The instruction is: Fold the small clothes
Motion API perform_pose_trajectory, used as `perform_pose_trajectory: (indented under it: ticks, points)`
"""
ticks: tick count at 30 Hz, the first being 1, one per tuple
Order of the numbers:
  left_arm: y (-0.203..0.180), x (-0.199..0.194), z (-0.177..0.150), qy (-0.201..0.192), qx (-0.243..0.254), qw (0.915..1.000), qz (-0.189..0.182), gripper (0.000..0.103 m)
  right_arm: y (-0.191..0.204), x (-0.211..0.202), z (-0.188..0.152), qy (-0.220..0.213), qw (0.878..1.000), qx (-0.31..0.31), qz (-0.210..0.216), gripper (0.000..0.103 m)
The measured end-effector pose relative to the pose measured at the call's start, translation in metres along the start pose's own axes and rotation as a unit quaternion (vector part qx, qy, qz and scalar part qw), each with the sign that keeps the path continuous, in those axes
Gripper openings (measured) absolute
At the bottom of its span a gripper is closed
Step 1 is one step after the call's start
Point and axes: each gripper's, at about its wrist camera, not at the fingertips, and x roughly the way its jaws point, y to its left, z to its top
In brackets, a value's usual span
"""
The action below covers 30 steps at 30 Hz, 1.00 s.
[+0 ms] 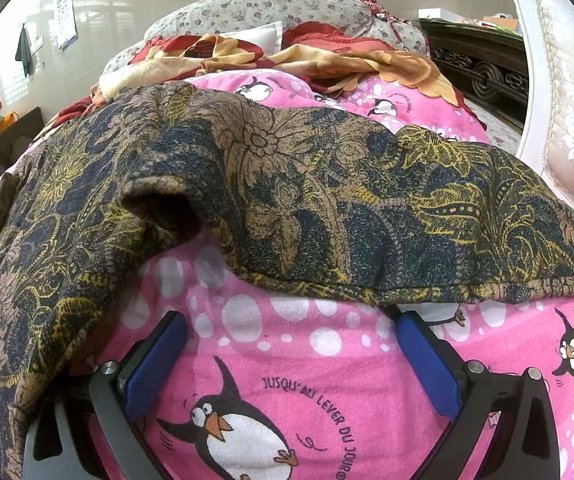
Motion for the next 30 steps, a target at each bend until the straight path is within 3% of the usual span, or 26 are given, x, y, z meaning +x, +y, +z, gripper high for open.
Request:
perform_pose_trajectory:
  ticks: [17,21,26,30]
  points:
    - [0.011,-0.005,-0.001,0.002,0.007,1.0,-0.003,0.103,-0.001,0.002,0.001,-0.001,1.0,0.002,0.001,0.103]
    - [0.012,-0.007,-0.002,0.002,0.007,1.0,-0.005,0.103,-0.005,-0.004,0.0,0.047,0.999,0.002,0.013,0.103]
    - [0.011,-0.008,-0.002,0.003,0.008,1.0,-0.004,0.103,-0.028,-0.051,-0.045,0.109,0.993,0.025,0.045,0.103]
    - [0.011,-0.008,-0.002,0.003,0.008,1.0,-0.004,0.103,-0.031,-0.097,-0.076,0.16,0.987,-0.02,0.003,0.103]
